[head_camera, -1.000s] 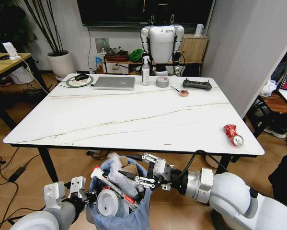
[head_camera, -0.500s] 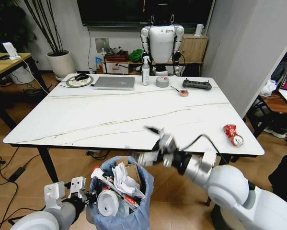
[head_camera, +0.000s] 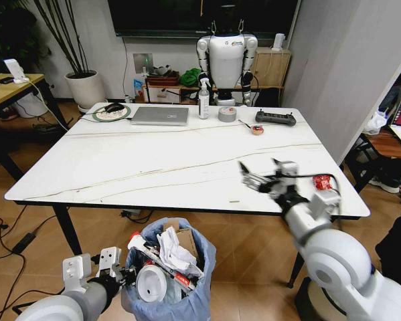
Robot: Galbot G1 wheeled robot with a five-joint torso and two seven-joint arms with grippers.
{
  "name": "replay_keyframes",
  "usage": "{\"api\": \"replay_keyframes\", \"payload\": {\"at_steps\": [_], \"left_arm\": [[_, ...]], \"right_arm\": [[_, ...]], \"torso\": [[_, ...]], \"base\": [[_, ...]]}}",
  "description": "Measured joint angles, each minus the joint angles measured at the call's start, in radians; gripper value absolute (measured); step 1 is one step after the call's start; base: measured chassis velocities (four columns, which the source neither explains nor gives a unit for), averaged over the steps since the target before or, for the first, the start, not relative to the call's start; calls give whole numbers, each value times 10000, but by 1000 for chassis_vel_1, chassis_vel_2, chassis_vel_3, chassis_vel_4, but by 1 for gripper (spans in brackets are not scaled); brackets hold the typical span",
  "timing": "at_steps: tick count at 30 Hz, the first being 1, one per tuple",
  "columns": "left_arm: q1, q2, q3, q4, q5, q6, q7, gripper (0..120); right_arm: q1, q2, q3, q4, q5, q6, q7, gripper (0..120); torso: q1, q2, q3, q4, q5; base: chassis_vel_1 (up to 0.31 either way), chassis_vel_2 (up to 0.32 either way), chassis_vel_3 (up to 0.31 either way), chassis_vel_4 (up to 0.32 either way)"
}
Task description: Pick up the trash bin and place the trash from the table into it.
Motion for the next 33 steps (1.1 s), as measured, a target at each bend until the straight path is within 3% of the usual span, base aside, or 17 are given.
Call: {"api": "replay_keyframes", "payload": {"at_steps": [12,23,26,29,33], "left_arm": [[-4,41,53,0,83,0,-189,0],[18,147,87,0,75,0,-193,0],[65,149,88,0,77,0,-194,0],[108,157,79,0,81,0,-198,0],[111,155,79,0,86,0,-199,0]], "right_arm": [[-667,547,626,130,-756,211,-591,100],[-580,529,650,83,-687,159,-348,100],[-186,274,513,-93,180,-629,797,100],[531,-83,421,-431,2130,-1550,2044,100],[964,-220,312,-707,3103,-1834,2626,100]], "torso": [[0,0,1,5,-2],[1,0,1,0,0],[2,-2,2,-2,9],[1,-1,1,2,4],[1,0,1,6,-4]], "base": [[-24,-28,26,29],[-198,-176,182,191],[-107,-136,134,96],[3,-50,22,12],[52,40,-40,-16]]}}
